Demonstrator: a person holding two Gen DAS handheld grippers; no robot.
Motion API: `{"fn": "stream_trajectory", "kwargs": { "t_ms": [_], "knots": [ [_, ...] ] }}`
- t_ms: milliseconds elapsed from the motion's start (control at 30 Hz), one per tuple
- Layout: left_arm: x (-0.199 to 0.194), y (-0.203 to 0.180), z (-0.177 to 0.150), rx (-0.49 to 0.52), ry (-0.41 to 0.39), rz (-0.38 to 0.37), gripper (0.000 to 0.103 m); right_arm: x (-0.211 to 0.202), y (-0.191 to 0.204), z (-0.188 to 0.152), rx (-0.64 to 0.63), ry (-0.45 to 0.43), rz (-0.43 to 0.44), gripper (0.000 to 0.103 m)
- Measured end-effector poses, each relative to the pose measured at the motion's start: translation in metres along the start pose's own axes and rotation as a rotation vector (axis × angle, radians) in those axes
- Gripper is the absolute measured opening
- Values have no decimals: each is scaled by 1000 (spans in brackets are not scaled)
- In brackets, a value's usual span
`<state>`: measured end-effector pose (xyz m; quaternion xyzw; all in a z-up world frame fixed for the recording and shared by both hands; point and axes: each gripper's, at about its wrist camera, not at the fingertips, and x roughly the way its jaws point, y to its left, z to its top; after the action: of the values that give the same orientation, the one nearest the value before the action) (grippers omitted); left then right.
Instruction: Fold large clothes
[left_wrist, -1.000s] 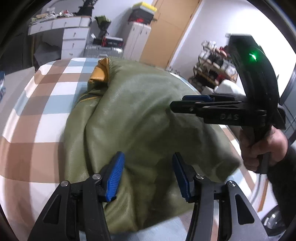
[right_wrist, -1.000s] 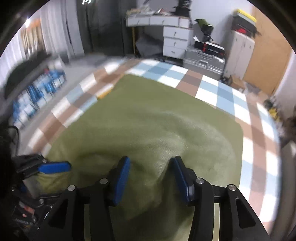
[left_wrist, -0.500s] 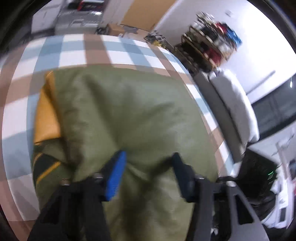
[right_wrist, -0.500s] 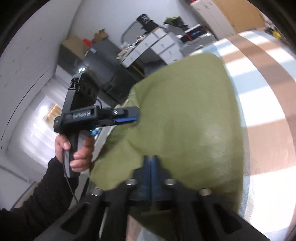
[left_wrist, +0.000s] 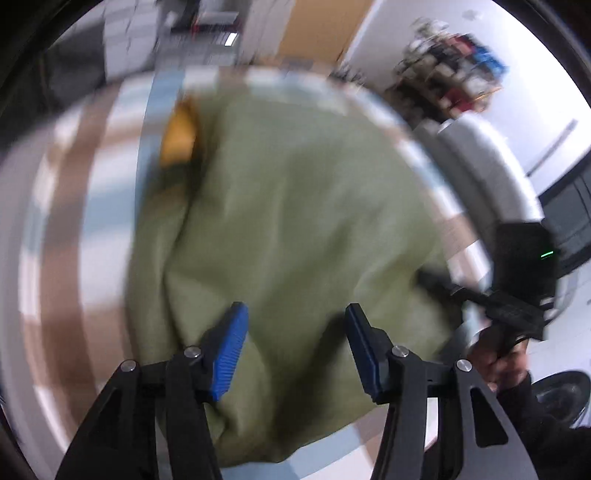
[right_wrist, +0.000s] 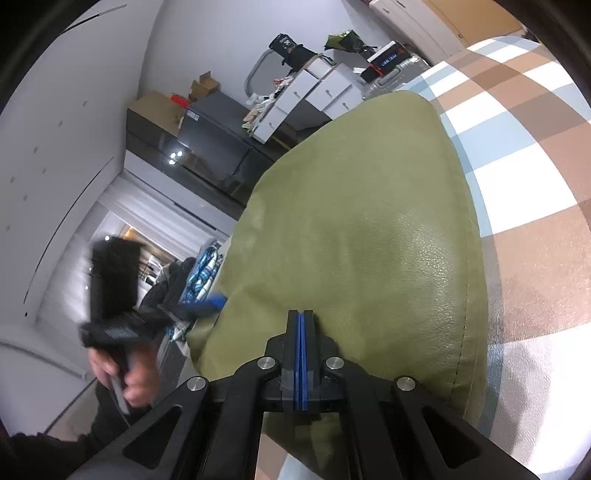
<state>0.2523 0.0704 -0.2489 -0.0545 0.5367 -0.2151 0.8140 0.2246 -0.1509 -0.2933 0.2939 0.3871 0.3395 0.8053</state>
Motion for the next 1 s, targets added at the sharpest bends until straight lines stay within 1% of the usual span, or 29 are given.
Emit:
{"fn": "stream_trajectory", "kwargs": {
  "t_ms": [33, 67, 100, 133, 167, 200, 233, 267, 333, 367, 400, 433, 467, 500, 600, 667, 733, 767, 800, 867, 900, 967, 1000],
  "knots": [
    [5, 4, -4, -17, -24, -14, 47, 1, 1, 0, -3, 1, -1, 0],
    [9, 4, -8, -16, -53, -10, 47, 1, 1, -1, -6, 3, -5, 0],
    [9, -2, -9, 5, -65, 14, 48, 1, 0, 0, -6, 2, -10, 0],
    [7, -4, -9, 3, -66, 29, 48, 2, 0, 0, -4, 1, -9, 0],
    [2, -5, -8, -28, -65, 40, 48, 2, -1, 0, -1, 1, -8, 0],
    [-5, -8, -9, -56, -68, 42, 48, 2, -1, 1, 0, 1, -7, 0],
    [-12, -10, -12, -62, -78, 34, 48, 2, -2, 2, 2, 0, -7, 0],
    [-22, -15, -16, -50, -100, 25, 48, 2, -2, 2, 3, -1, -5, 0],
    [-29, -20, -27, -10, -133, 58, 49, 2, -4, 2, 8, -2, -1, 0],
    [-24, -19, -33, 7, -126, 91, 49, 2, -5, 2, 9, -1, 1, 0],
    [-15, -13, -37, 14, -111, 105, 49, 2, -5, 2, 9, -1, 1, 0],
    [-3, -5, -40, 4, -109, 80, 49, 3, -5, 1, 9, 0, 1, 0],
    [4, 5, -42, -24, -125, 41, 48, 3, -5, 1, 8, 2, -1, 0],
    [0, 14, -40, -47, -139, 13, 48, 3, -4, 1, 5, 3, -5, 0],
    [-15, 12, -34, -92, -127, -5, 49, 4, -4, 1, 5, 2, -10, 0],
    [-32, 12, -28, -101, -158, -48, 49, 4, -5, 2, 11, 1, -4, 0],
    [-46, 12, -19, -81, -184, -31, 49, 4, -5, 2, 15, 1, 0, 0],
    [-52, 12, -10, -57, -185, -12, 49, 4, -6, 2, 16, 1, 1, 0],
    [-59, 13, 5, -31, -206, 14, 50, 5, -6, 2, 16, 1, 1, 0],
    [-64, 14, 25, -14, -239, 17, 69, 5, -6, 2, 17, 1, 3, 0],
    [-60, 16, 38, -13, -232, 15, 88, 5, -6, 1, 17, 0, 4, 0],
    [-40, 21, 65, -26, -181, 7, 88, 4, -6, 1, 18, -1, 4, 0],
    [-24, 22, 81, -35, -122, -36, 88, 4, -7, 1, 17, -1, 4, 0]
  ]
}}
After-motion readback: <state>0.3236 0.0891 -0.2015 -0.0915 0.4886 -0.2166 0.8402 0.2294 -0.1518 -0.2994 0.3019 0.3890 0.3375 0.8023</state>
